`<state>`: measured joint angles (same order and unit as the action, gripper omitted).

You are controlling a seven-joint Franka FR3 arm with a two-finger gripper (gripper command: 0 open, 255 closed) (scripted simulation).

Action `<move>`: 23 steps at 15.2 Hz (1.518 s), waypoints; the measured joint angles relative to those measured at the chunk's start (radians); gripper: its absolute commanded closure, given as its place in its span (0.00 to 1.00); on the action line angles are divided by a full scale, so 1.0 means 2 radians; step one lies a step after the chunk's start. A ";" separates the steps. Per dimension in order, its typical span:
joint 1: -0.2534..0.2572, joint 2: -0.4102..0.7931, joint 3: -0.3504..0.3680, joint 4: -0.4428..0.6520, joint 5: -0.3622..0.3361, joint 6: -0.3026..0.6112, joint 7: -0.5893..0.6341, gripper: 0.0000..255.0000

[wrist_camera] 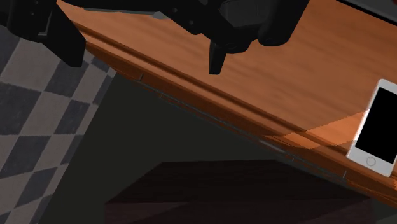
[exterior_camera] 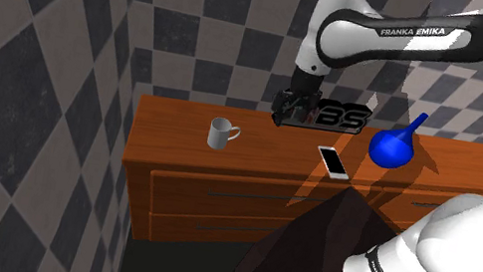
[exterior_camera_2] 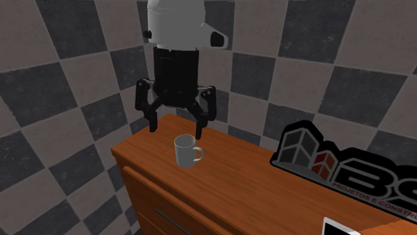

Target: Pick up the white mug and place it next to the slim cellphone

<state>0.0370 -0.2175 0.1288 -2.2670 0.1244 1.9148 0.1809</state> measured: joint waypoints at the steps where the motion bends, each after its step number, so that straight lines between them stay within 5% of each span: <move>1: 0.001 0.020 0.003 0.012 -0.002 0.008 0.007 0.00; 13: 0.021 0.259 0.016 0.176 -0.047 0.075 0.094 0.00; 23: 0.053 0.473 0.000 0.414 -0.078 0.043 0.146 0.00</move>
<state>0.1427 0.7276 0.1285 -1.4385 -0.0314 2.0013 0.4725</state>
